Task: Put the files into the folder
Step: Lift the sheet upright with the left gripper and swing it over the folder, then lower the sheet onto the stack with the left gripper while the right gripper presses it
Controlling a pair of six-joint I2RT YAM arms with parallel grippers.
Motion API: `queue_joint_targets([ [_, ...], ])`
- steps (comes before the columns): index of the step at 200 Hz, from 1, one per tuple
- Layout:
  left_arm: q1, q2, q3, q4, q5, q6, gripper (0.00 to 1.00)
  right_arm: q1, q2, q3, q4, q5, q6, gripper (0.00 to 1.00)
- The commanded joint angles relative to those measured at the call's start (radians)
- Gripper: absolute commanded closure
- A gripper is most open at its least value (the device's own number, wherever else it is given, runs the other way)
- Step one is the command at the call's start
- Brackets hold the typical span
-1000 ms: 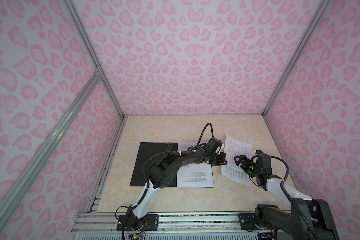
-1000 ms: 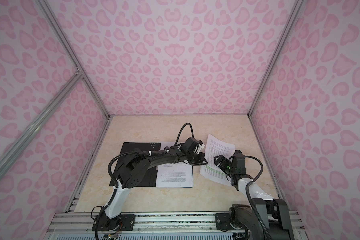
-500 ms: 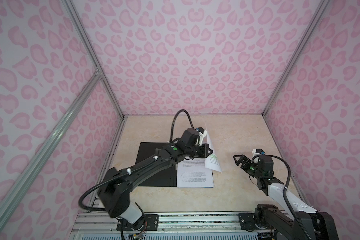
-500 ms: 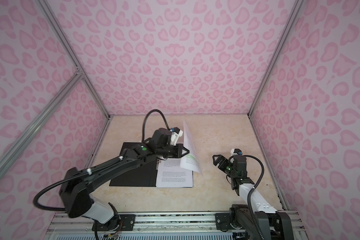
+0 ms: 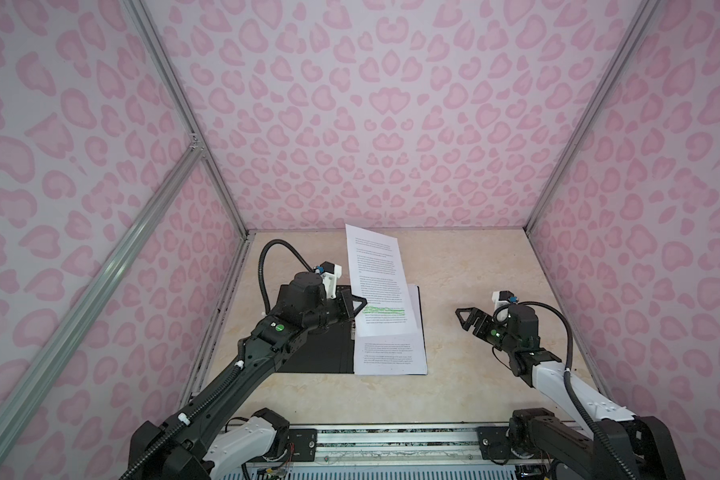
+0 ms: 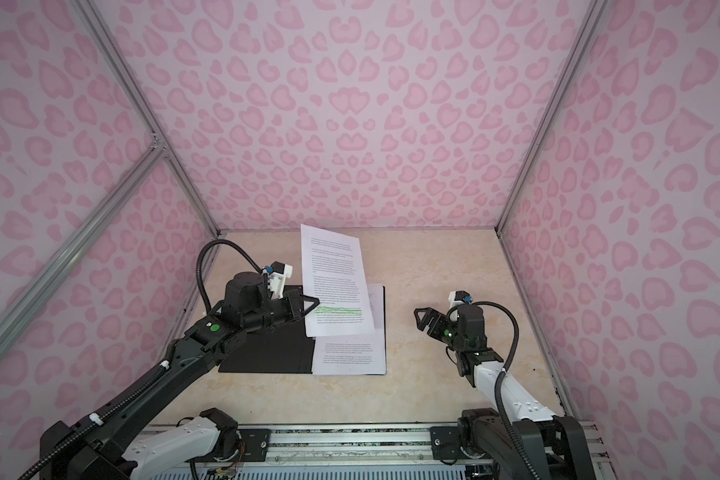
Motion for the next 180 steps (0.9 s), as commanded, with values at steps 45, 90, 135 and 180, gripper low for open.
queue_joint_targets([
  [45, 0.161, -0.008, -0.285, 0.069, 0.061, -0.009, 0.96, 0.12, 0.052, 0.054, 0.018, -0.04, -0.07, 0.06],
  [90, 0.338, 0.158, -0.426, 0.184, 0.174, 0.041, 0.97, 0.348, 0.176, 0.192, 0.03, -0.045, -0.072, 0.09],
  [135, 0.338, 0.195, -0.432, 0.171, 0.104, 0.099, 0.97, 0.499, 0.428, 0.449, -0.077, -0.092, -0.097, 0.08],
  [180, 0.334, 0.176, -0.442, 0.165, 0.037, 0.138, 0.97, 0.568, 0.644, 0.644, -0.179, -0.074, -0.126, 0.11],
])
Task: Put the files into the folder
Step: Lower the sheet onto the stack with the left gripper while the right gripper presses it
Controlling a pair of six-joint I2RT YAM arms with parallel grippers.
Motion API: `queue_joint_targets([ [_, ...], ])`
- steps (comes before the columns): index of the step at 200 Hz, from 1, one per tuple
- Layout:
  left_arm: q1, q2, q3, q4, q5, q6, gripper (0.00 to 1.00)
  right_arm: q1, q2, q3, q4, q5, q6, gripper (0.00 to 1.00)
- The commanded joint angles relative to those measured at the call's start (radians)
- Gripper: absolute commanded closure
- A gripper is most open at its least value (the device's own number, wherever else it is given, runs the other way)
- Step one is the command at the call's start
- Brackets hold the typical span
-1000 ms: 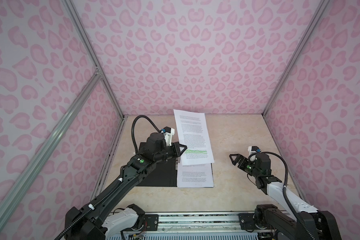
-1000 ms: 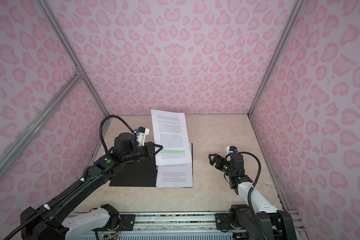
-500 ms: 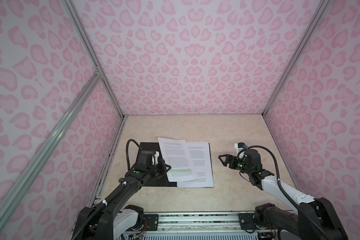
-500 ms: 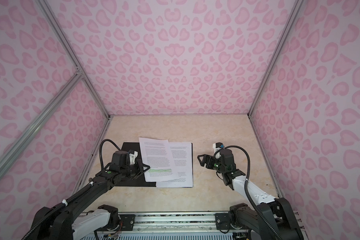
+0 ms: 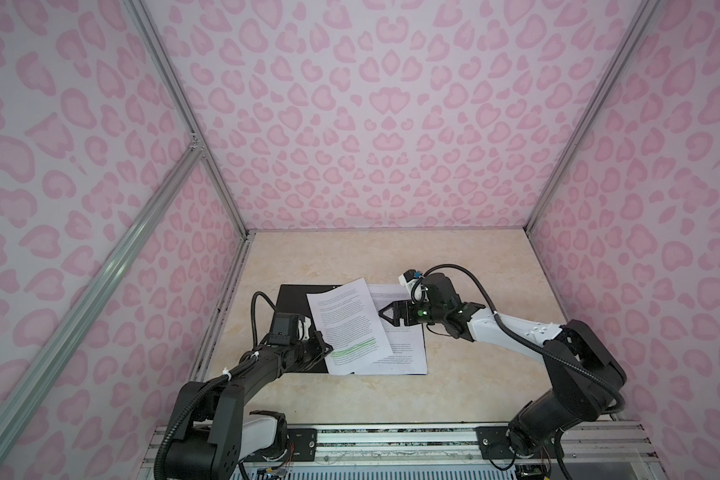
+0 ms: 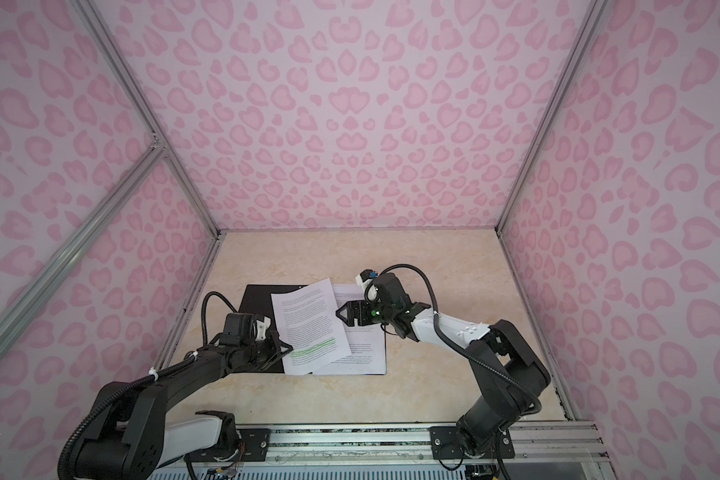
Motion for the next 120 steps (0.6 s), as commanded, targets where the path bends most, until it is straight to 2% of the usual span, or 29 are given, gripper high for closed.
queue_joint_targets([
  [1, -0.003, -0.015, -0.012, 0.02, -0.045, 0.041, 0.97, 0.013, 0.072, 0.061, -0.077, 0.003, -0.028, 0.11],
  [38, -0.021, -0.034, -0.031, 0.021, -0.071, 0.053, 0.97, 0.035, 0.182, 0.162, -0.14, 0.009, -0.036, 0.16],
  [70, -0.039, -0.05, -0.038, 0.011, -0.096, 0.061, 0.97, 0.052, 0.243, 0.201, -0.121, -0.008, -0.013, 0.22],
  [120, -0.05, -0.015, -0.03, 0.005, -0.117, 0.076, 0.97, 0.06, 0.287, 0.209, -0.037, -0.059, 0.062, 0.39],
])
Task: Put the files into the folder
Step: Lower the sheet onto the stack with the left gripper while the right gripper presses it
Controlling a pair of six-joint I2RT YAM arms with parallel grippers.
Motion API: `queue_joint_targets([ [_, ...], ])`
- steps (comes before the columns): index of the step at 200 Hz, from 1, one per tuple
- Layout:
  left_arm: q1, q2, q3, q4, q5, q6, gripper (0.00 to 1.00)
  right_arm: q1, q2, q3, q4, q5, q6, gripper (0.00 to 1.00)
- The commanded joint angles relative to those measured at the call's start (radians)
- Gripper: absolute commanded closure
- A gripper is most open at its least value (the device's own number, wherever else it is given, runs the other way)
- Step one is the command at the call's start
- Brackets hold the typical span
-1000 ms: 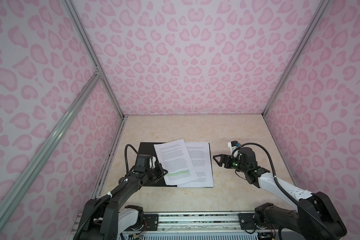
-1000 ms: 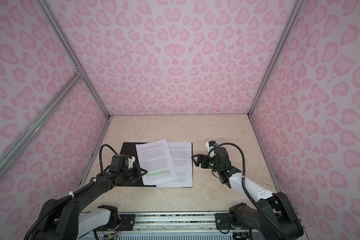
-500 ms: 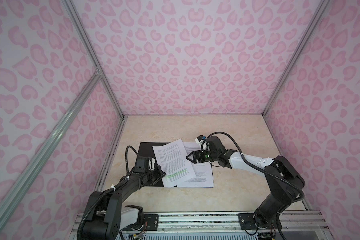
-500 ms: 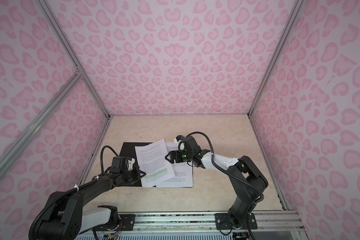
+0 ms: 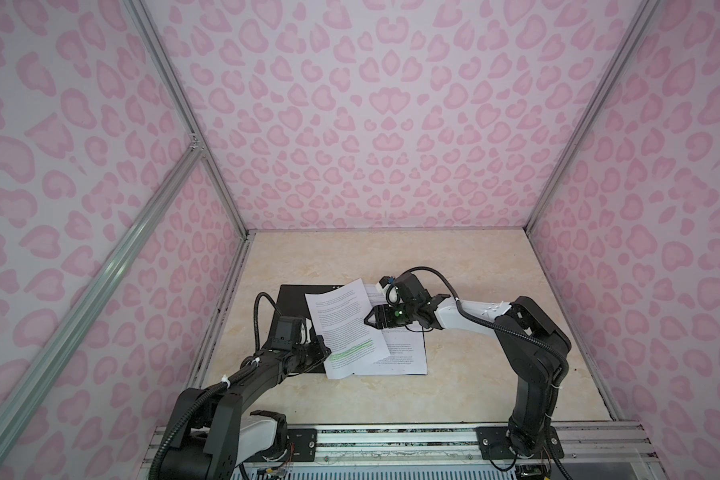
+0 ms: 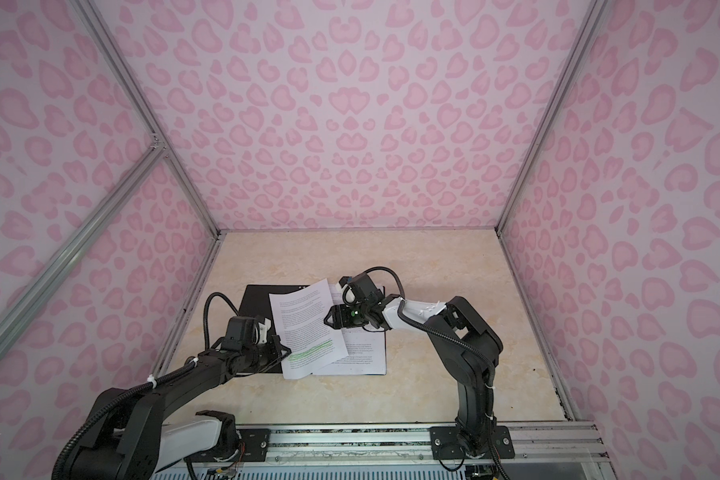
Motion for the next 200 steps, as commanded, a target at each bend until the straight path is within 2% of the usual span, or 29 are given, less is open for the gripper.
queue_joint_targets([
  [1, -0.002, 0.016, 0.006, 0.0, -0.018, 0.023, 0.97, 0.001, 0.023, 0.012, 0.051, -0.038, 0.045, 0.39],
  [35, -0.007, 0.024, 0.011, -0.002, -0.026, 0.026, 0.97, 0.001, 0.049, 0.044, 0.033, -0.039, 0.061, 0.43],
  [110, -0.012, 0.025, 0.011, -0.002, -0.032, 0.026, 0.97, -0.005, 0.097, 0.078, 0.04, -0.061, 0.116, 0.57],
  [139, -0.013, 0.024, 0.013, -0.001, -0.032, 0.027, 0.97, -0.014, 0.101, 0.065, 0.082, -0.088, 0.152, 0.68],
  [173, -0.013, 0.008, 0.009, -0.001, -0.026, 0.028, 0.95, -0.016, 0.105, 0.069, 0.075, -0.092, 0.171, 0.92],
  [184, -0.013, -0.006, 0.008, 0.001, -0.021, 0.029, 0.91, -0.016, 0.097, 0.065, 0.075, -0.092, 0.177, 1.0],
  [200, -0.013, -0.045, 0.0, 0.014, 0.001, 0.03, 0.81, -0.016, 0.072, 0.058, 0.081, -0.092, 0.186, 1.0],
])
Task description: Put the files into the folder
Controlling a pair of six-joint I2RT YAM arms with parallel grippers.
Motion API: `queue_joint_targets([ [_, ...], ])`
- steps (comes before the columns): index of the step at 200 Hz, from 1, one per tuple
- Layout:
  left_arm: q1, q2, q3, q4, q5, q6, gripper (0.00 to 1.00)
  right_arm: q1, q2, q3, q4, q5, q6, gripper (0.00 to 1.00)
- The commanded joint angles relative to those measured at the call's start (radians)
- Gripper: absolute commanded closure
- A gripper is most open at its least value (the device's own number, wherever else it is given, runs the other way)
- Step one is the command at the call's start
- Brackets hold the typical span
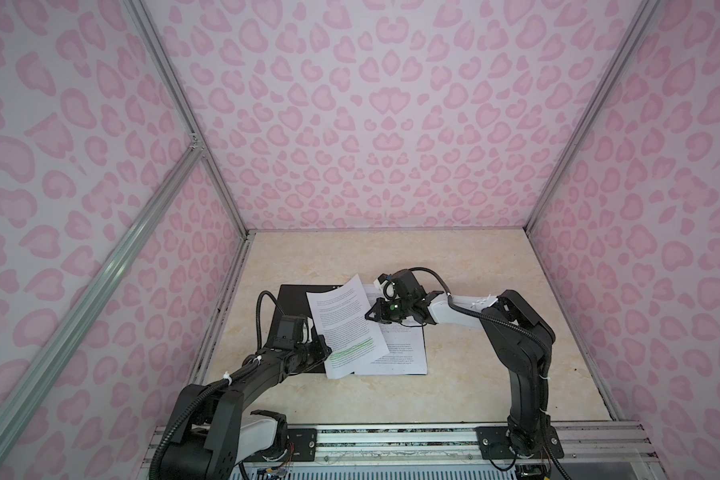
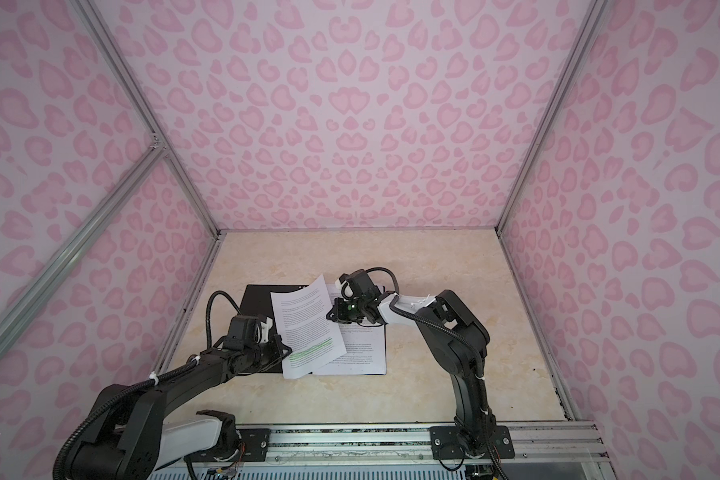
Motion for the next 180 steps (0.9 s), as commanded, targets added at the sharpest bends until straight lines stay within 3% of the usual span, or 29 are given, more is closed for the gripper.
queue_joint_targets([
  [1, -0.001, -0.046, -0.007, 0.006, 0.022, 0.015, 0.8, 0.001, -0.025, -0.013, 0.02, -0.012, 0.023, 1.0],
  [17, -0.007, -0.112, -0.019, 0.02, 0.039, 0.016, 0.65, 0.0, -0.064, -0.032, 0.027, 0.002, 0.034, 1.0],
  [36, -0.024, -0.237, -0.035, 0.022, 0.032, 0.011, 0.23, 0.001, -0.119, -0.055, 0.039, 0.008, 0.04, 1.0],
  [43, -0.028, -0.295, -0.043, 0.018, 0.023, 0.008, 0.0, -0.001, -0.14, -0.064, 0.041, 0.013, 0.042, 1.0],
  [91, -0.041, -0.767, -0.131, 0.006, -0.024, -0.015, 0.02, -0.051, -0.316, -0.165, 0.063, 0.062, 0.065, 1.0],
  [114, -0.042, -0.909, -0.16, -0.017, -0.061, -0.029, 0.02, -0.116, -0.408, -0.254, 0.096, 0.077, 0.089, 1.0],
  [137, -0.041, -0.928, -0.165, -0.022, -0.067, -0.031, 0.02, -0.19, -0.47, -0.355, 0.145, 0.063, 0.123, 1.0],
  [180, -0.04, -0.788, -0.137, -0.007, -0.039, -0.029, 0.02, -0.291, -0.475, -0.506, 0.199, 0.048, 0.124, 1.0],
])
